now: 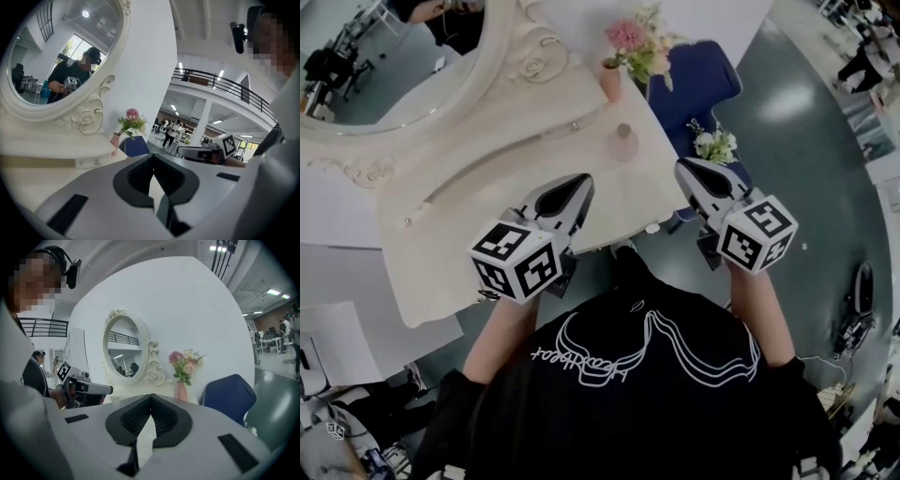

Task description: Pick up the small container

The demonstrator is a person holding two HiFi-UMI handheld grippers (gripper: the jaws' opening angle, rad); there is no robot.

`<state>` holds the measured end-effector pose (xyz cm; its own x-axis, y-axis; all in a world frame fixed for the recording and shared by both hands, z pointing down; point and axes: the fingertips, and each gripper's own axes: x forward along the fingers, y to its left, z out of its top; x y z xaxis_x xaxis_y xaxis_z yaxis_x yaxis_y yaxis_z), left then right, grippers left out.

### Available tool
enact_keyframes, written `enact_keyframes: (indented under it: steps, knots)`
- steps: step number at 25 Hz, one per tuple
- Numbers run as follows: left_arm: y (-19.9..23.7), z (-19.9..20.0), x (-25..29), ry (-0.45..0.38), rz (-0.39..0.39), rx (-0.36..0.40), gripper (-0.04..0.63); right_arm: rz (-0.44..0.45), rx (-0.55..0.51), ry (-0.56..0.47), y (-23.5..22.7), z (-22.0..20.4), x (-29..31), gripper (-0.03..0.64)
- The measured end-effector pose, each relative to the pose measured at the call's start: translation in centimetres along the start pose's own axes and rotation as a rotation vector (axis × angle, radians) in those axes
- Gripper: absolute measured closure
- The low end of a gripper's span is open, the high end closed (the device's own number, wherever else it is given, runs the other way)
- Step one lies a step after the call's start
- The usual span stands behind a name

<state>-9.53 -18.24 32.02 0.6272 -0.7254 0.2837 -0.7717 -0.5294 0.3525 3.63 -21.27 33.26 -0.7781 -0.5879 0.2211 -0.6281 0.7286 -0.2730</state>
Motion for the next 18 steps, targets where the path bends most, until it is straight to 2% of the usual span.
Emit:
enact_keyframes:
  steps: [7,11,18]
  knots:
    - [3.2,-0.2,3.3,0.045,0.031,-0.032,0.592,0.038,0.030,0.013,-3.5,-0.1,4.4,0.603]
    - [5.0,-0.5,4.2,0.067,0.058,-0.065,0.592,0.077,0.061,-0.012,-4.4,0.0,6.4,0.559]
    - [8.3,-1.7,5.1,0.090,0.112,-0.131,0.592,0.117,0.059,0.020,-5.6,-2.0,10.2,0.490]
